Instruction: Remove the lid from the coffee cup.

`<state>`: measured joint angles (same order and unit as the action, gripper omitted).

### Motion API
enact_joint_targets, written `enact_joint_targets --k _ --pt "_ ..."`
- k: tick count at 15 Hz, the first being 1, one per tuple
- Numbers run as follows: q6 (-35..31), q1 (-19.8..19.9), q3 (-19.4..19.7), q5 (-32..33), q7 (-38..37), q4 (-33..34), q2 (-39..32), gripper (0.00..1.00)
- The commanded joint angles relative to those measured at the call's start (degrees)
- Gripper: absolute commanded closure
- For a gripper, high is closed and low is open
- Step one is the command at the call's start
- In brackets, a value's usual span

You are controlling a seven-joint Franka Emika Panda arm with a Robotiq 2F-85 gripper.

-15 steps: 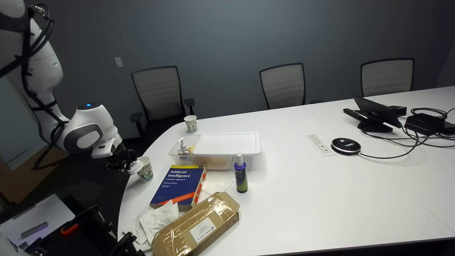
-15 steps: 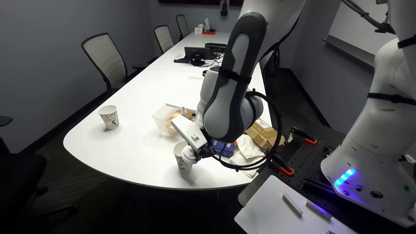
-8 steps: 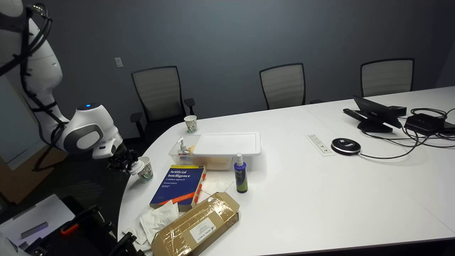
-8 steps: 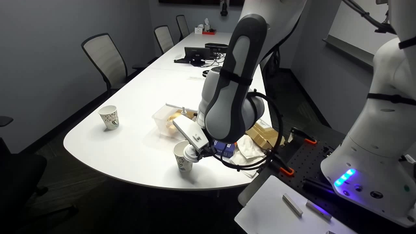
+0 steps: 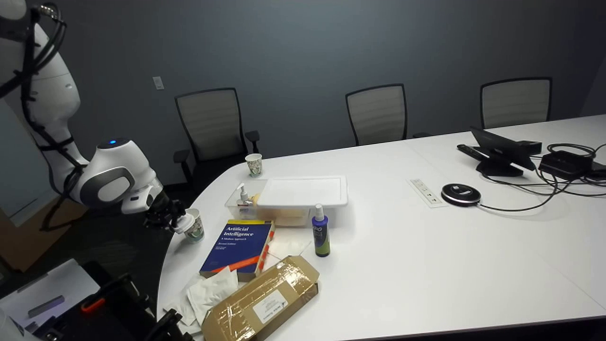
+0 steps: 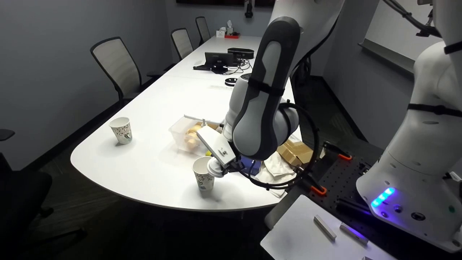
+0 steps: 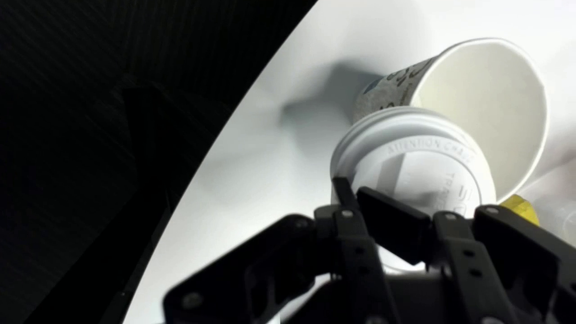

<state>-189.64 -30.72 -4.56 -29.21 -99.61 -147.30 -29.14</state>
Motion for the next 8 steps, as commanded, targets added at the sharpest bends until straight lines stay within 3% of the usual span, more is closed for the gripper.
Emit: enact_joint_targets --k 1,3,8 --pt "-3.09 -0.86 0.03 -2.67 -1.55 -4.12 3.15 0.98" --pt "-3.95 0.81 -1.08 -3.37 -1.33 -5.06 3.38 0.98" --pt "-2.94 10.32 -6.43 -0.59 -0.69 -3.62 1.3 0.98"
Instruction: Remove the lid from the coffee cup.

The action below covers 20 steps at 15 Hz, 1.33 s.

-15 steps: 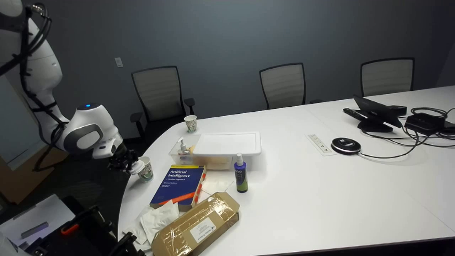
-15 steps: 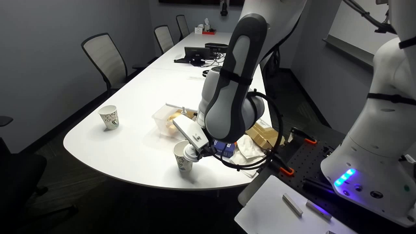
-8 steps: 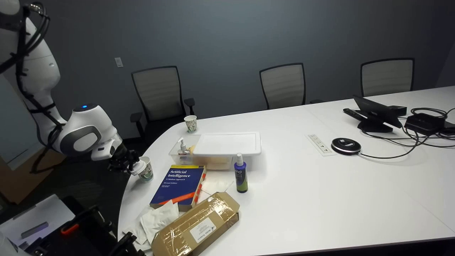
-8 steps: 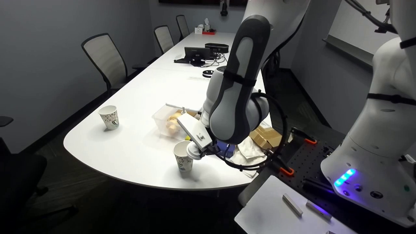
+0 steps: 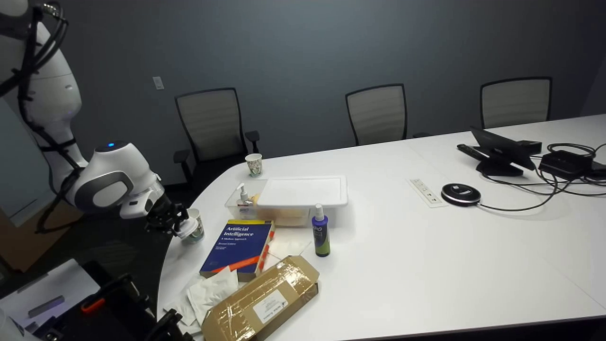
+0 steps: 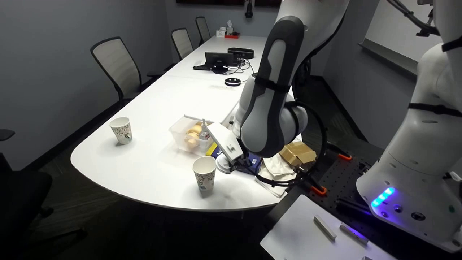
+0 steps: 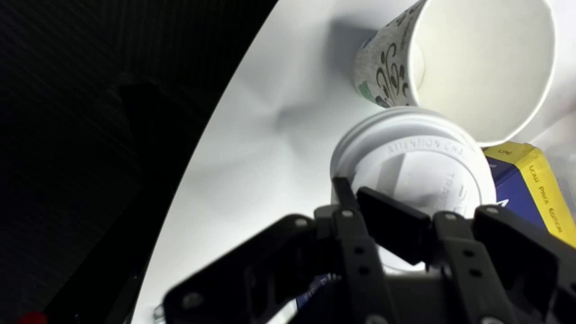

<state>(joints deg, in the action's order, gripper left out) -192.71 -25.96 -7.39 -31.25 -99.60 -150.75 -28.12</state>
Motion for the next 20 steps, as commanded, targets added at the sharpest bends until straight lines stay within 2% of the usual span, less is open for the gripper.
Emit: enact_joint_targets --k 1,5,8,12,15,16,18,20 --pt "-0.05 8.18 -4.99 2.61 -0.54 0.39 -0.75 0.98" --pt "-0.71 18.34 -10.52 7.41 -0.14 1.66 -4.62 0.98" --pt "-0.7 24.38 -13.56 10.6 0.37 2.98 -8.62 0.98" --pt "-0.4 28.15 -14.63 13.01 1.53 5.34 -13.93 0.98" --pt "0.02 28.99 -14.62 14.03 2.14 7.31 -17.14 0.98" --pt "0.34 27.9 -13.89 13.77 2.66 7.82 -17.5 0.68" --pt "0.07 27.75 -14.1 13.39 3.63 8.56 -18.33 0.62" --pt "-0.09 27.38 -14.24 12.88 4.23 8.57 -18.07 0.47"
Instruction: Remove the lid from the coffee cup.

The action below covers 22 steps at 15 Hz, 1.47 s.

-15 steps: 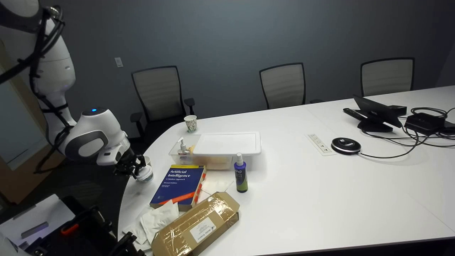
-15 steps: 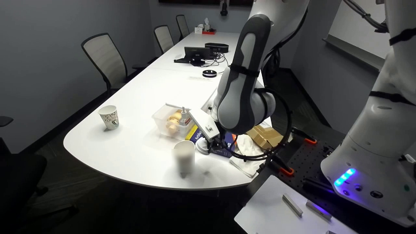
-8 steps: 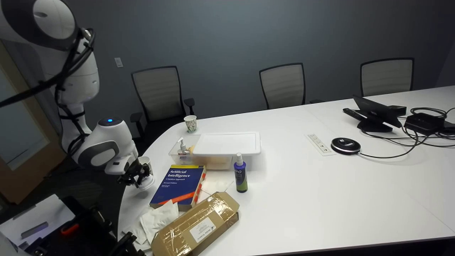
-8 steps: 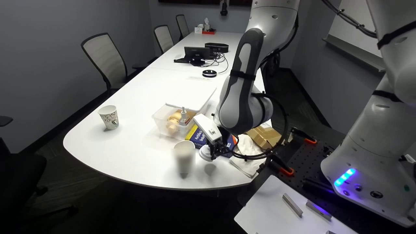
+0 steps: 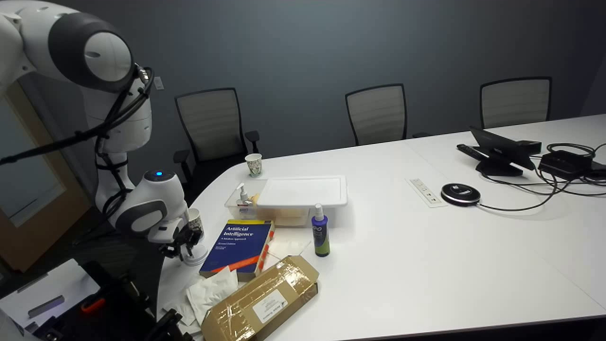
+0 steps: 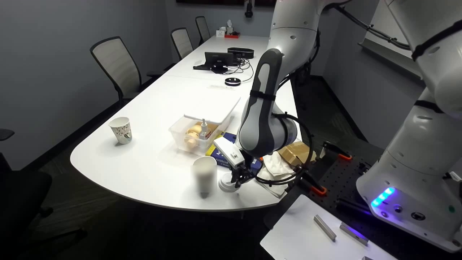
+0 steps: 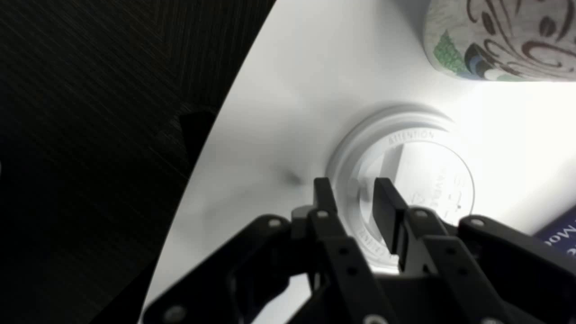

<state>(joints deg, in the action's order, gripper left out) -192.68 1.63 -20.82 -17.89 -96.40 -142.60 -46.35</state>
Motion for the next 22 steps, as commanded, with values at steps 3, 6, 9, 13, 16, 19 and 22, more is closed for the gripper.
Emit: enact_joint_targets --k 3,6,9,13,16,19,22 --pt "-0.52 -1.36 -0.87 -1.72 0.79 -1.49 3.11 0.23" --pt "1.06 -4.92 0.29 -4.0 -0.13 -4.15 8.88 0.01" --pt "3.4 -9.52 1.68 -6.78 -0.14 -7.38 16.95 0.0" --pt "8.52 -14.57 5.38 -7.24 1.34 -10.44 27.74 0.0" --pt "14.49 -18.82 11.51 -5.17 1.86 -10.53 33.21 0.0" --pt "18.86 -22.37 18.08 0.38 0.67 -9.64 35.8 0.0" --pt "21.73 -23.58 21.58 7.05 -1.11 -8.65 37.04 0.0"
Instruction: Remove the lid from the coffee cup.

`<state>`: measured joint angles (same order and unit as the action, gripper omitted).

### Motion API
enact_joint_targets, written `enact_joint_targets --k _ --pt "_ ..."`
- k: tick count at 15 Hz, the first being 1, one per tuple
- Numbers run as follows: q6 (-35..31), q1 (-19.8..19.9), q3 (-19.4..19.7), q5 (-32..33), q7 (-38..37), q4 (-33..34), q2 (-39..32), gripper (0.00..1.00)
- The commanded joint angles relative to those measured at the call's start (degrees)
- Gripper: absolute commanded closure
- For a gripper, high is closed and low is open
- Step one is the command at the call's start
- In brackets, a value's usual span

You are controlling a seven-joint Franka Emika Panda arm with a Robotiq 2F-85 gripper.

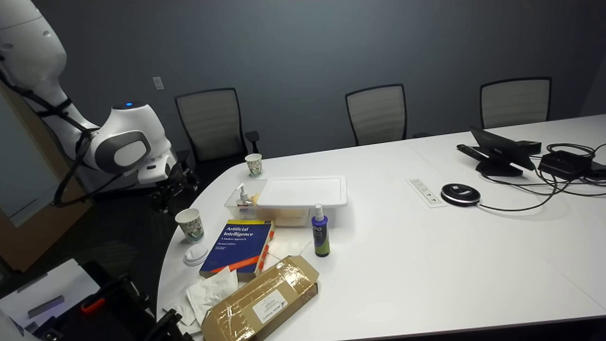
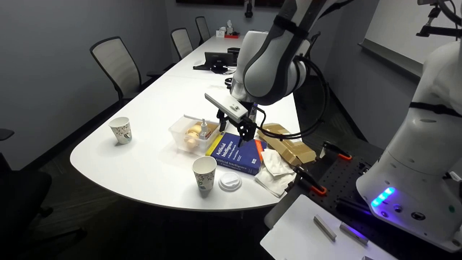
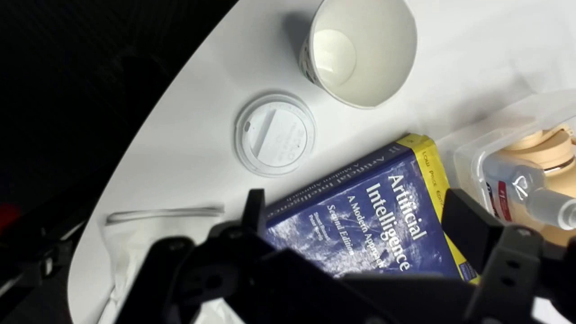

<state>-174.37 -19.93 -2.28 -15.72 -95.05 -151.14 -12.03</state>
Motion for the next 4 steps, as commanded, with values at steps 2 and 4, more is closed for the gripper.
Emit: enact_joint_targets --k 2,4 --pt "4.35 -2.57 4.64 8.99 -4.59 0.07 3.34 0.0" --pt "5.13 -2.49 5.1 12.14 -6.23 0.28 3.7 0.0"
